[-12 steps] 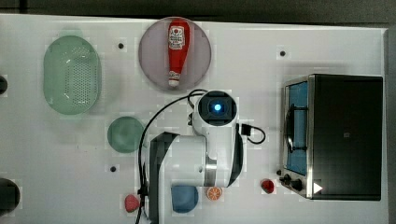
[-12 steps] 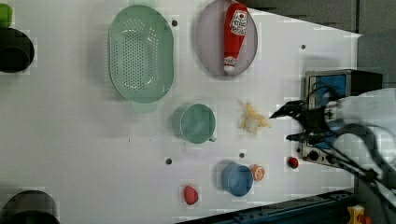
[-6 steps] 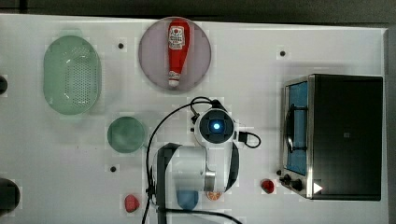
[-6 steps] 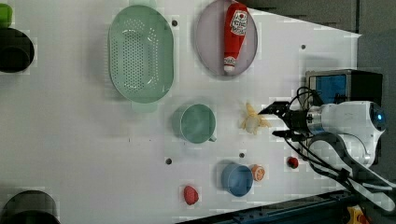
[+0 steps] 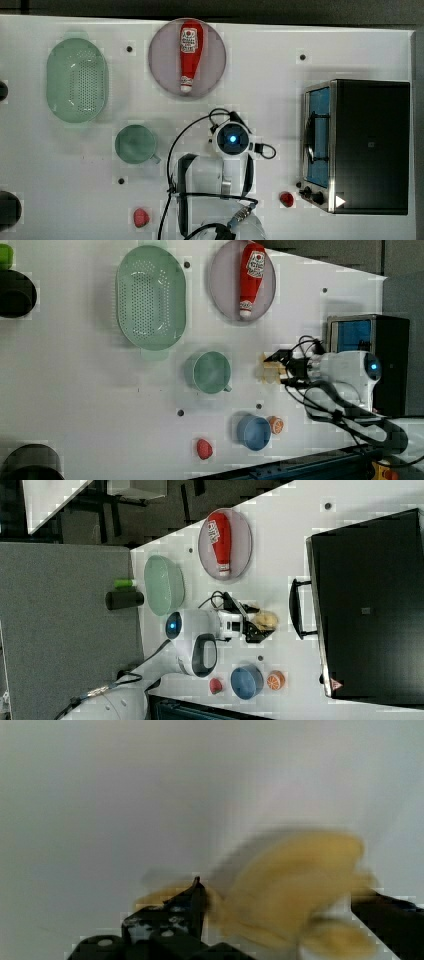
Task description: Pick Banana and place it in mug.
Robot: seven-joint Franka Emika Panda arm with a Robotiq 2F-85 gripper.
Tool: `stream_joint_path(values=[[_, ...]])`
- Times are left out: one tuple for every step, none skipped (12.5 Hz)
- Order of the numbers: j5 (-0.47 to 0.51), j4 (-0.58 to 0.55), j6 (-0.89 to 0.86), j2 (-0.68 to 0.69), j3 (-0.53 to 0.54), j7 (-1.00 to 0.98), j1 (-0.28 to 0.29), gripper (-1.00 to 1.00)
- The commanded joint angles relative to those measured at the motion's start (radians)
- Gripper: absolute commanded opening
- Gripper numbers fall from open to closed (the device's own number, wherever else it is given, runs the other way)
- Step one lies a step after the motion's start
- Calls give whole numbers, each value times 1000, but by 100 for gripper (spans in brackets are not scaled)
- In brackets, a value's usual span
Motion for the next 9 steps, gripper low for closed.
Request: stream_joint_path(values=[[20,-8,30,-46,35,-30,-2,45],[20,-7,34,-50,36,-30,-2,20],[20,-4,34,-53,37,-30,-2,-3],[20,-9,32,-54,35,-30,-3,-25],[20,-8,34,-58,34,-30,-4,-45],[20,-7,31,-68,31,-30,-6,-46],[20,-8,24,-89,29,-30,-11,-46],[20,-7,1,-128,26,-30,-16,-46],[20,-4,-40,-175,20,-30,-18,-46]])
